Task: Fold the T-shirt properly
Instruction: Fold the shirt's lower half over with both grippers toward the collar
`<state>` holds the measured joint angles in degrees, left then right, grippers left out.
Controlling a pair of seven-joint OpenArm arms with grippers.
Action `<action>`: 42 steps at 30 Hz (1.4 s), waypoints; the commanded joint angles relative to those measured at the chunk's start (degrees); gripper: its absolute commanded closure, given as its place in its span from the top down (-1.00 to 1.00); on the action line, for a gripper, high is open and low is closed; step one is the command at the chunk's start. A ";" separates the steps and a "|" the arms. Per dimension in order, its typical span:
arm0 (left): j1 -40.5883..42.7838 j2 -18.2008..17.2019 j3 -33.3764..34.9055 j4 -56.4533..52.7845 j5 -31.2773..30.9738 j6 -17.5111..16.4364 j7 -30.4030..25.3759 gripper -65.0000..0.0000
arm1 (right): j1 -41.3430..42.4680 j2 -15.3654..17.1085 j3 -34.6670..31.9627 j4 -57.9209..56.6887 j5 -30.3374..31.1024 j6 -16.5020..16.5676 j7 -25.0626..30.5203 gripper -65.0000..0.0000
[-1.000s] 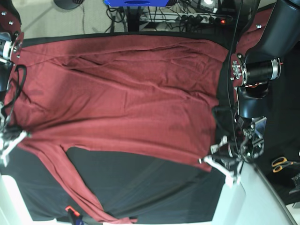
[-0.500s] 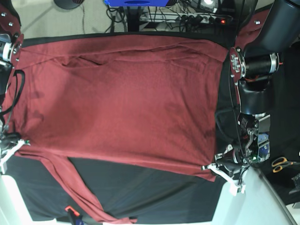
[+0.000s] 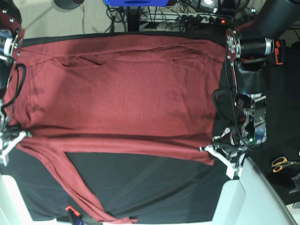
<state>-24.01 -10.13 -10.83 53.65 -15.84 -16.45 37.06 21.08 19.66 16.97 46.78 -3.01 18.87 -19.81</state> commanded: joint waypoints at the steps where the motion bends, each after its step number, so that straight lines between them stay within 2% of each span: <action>1: -1.26 -0.46 -0.20 2.48 -0.47 -0.21 0.70 -1.00 | 1.47 1.13 0.13 0.82 0.24 -0.37 1.22 -1.00; 11: 6.56 0.86 -0.20 19.10 -0.56 -0.21 10.72 -1.00 | -1.26 1.22 0.13 -0.76 0.24 -0.63 0.69 -1.00; 15: 10.34 1.65 -0.20 23.06 -0.56 -0.21 11.25 -1.00 | -1.34 1.57 0.48 -0.50 0.24 -0.54 -3.79 -1.00; 23: 17.90 1.82 -0.20 29.74 -0.56 -0.21 11.43 -1.00 | -6.44 1.31 0.65 6.01 0.24 -0.72 -4.14 -1.00; 27: 21.06 1.82 -0.20 34.57 -0.56 -0.21 15.21 -1.00 | -9.78 1.22 0.74 11.46 0.24 -0.72 -4.49 -1.00; 30: 23.44 1.82 -0.20 38.26 -0.56 -0.21 15.73 -1.00 | -10.31 1.13 0.74 13.83 0.41 -0.72 -8.27 -1.00; 35: 26.25 1.65 -0.20 43.19 -0.56 -0.21 15.91 -1.00 | -11.89 0.25 5.14 16.73 0.32 -0.72 -10.12 -1.00; 42: 28.36 1.38 -0.20 43.80 -0.56 -0.21 15.91 -1.00 | -16.20 -0.10 7.16 21.74 0.32 -0.37 -13.02 -1.00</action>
<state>5.15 -8.12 -10.87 96.25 -15.90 -16.49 53.82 3.90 18.37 23.79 67.37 -2.61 18.81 -33.47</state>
